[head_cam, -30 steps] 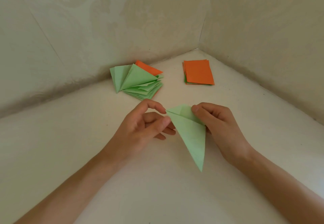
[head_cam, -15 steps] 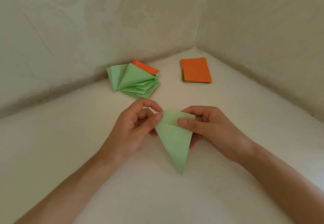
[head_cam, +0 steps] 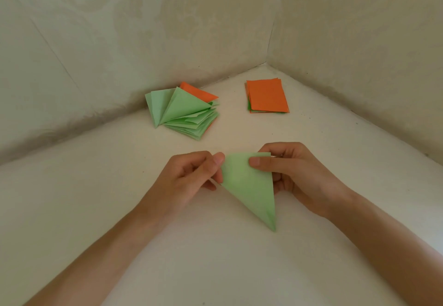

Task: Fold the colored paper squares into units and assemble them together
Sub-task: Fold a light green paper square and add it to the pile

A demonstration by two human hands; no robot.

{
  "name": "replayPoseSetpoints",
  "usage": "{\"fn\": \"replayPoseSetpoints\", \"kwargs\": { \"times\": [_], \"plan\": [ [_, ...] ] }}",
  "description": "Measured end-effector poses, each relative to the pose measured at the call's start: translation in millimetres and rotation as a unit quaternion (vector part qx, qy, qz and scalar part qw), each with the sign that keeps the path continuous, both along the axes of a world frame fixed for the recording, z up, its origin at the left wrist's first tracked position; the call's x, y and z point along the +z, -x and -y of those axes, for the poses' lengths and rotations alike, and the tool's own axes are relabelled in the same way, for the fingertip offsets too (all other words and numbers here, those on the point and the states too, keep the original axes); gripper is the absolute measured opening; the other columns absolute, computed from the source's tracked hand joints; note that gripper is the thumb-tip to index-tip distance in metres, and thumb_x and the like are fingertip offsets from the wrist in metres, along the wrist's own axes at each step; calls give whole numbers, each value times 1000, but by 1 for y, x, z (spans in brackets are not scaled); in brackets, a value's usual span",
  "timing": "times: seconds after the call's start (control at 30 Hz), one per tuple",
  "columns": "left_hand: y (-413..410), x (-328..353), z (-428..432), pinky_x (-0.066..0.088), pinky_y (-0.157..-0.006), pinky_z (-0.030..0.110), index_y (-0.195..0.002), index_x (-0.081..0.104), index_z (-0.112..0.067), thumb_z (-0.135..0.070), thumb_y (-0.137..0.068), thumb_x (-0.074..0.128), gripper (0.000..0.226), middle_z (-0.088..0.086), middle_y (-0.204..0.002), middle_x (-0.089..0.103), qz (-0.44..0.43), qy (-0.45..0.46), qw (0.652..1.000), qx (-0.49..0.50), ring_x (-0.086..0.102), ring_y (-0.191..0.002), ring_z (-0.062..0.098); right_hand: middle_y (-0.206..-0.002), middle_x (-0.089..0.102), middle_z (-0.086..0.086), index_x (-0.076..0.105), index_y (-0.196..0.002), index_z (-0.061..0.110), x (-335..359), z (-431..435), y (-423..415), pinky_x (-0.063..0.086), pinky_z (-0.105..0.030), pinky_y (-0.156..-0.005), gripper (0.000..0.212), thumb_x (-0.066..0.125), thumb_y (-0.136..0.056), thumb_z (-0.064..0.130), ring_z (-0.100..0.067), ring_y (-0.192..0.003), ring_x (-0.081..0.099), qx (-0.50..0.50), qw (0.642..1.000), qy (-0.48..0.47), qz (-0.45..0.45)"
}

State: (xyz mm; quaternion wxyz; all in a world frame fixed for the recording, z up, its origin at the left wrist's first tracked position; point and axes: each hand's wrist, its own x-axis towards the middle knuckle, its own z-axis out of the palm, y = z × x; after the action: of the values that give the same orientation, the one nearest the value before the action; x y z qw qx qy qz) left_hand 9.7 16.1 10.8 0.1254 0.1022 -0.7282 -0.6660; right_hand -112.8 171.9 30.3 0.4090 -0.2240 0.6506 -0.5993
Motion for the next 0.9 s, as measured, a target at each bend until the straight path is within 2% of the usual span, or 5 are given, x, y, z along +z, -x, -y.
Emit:
{"fn": "replayPoseSetpoints", "kwargs": {
  "times": [0.07,0.33,0.53,0.63,0.9],
  "plan": [
    [2,-2,0,47,-63,18,-70,62,-6,-26,-76,76,25,-2,-64,61,13,-13,1000,18,55,-64,10,-66,66,-8,64,-72,7,-1,0,0,48,-22,-46,12,66,-74,18,-16,-53,60,-11,1000,2,-13],
    [3,0,1,49,-64,16,-90,56,-10,2,-73,73,26,-3,-70,62,-17,-73,997,19,59,-68,9,-64,68,-7,63,-84,0,-8,3,-2,48,-21,-49,14,60,-88,13,-15,-56,62,-51,995,20,-87],
    [-1,5,-2,46,-60,13,-86,68,-11,7,-83,60,20,-7,-68,65,-27,-23,999,21,56,-61,2,-71,69,-13,65,-89,0,-10,5,-3,50,-24,-50,15,60,-87,14,-17,-59,63,-68,995,25,-62],
    [1,6,-3,47,-62,15,-86,71,-15,-6,-82,62,13,-5,-70,67,-26,-16,999,32,56,-61,5,-76,71,-16,66,-90,2,-9,4,-3,52,-27,-55,17,61,-84,17,-19,-64,65,-73,994,33,-67],
    [2,4,-1,52,-61,20,-91,54,-8,-10,-74,63,19,2,-68,70,-25,-76,995,67,64,-62,10,-70,71,-9,65,-89,6,-6,3,-6,52,-25,-54,9,60,-84,12,-18,-62,65,-45,992,53,-110]
  ]
}}
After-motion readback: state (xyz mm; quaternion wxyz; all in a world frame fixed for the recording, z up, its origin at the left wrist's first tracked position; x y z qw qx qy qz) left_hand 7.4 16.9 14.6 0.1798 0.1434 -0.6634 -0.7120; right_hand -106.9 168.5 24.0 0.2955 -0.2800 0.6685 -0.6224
